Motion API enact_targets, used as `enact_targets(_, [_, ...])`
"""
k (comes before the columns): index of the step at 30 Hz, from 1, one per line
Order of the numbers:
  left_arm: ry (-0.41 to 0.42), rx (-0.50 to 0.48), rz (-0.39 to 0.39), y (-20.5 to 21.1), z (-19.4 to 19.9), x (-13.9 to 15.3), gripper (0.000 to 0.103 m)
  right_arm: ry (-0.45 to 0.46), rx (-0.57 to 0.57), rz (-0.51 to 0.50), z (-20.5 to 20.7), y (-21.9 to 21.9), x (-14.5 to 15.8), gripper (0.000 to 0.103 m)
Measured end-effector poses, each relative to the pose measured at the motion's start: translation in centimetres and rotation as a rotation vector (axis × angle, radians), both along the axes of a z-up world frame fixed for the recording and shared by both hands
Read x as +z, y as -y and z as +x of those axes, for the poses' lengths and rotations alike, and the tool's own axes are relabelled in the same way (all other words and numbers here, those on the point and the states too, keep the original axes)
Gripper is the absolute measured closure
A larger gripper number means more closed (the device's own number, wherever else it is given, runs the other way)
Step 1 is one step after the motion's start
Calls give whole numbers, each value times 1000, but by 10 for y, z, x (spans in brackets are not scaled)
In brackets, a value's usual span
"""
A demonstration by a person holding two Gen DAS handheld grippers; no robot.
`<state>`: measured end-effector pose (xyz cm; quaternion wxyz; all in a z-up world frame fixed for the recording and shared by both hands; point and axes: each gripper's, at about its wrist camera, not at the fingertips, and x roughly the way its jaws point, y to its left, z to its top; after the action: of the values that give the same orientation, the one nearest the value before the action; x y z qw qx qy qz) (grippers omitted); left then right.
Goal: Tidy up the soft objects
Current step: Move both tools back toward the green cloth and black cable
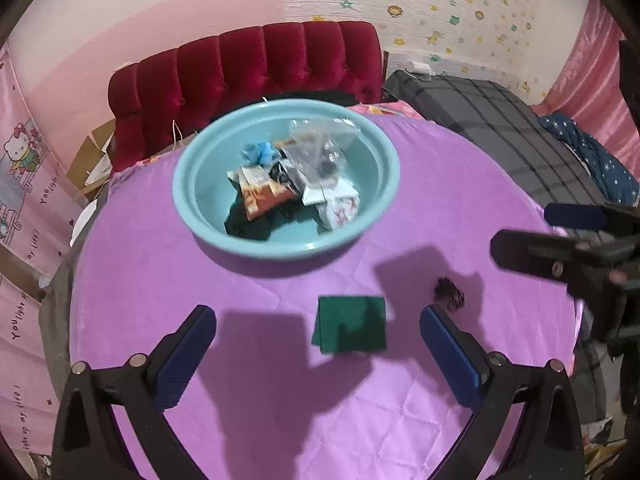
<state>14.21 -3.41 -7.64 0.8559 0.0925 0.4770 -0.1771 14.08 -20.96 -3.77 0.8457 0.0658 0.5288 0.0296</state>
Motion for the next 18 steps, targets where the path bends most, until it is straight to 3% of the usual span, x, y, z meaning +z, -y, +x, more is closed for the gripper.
enact_targets(18, [-95,35,-14,2,-45,-74,0,-16,-24,-39,-55,27,-77,0])
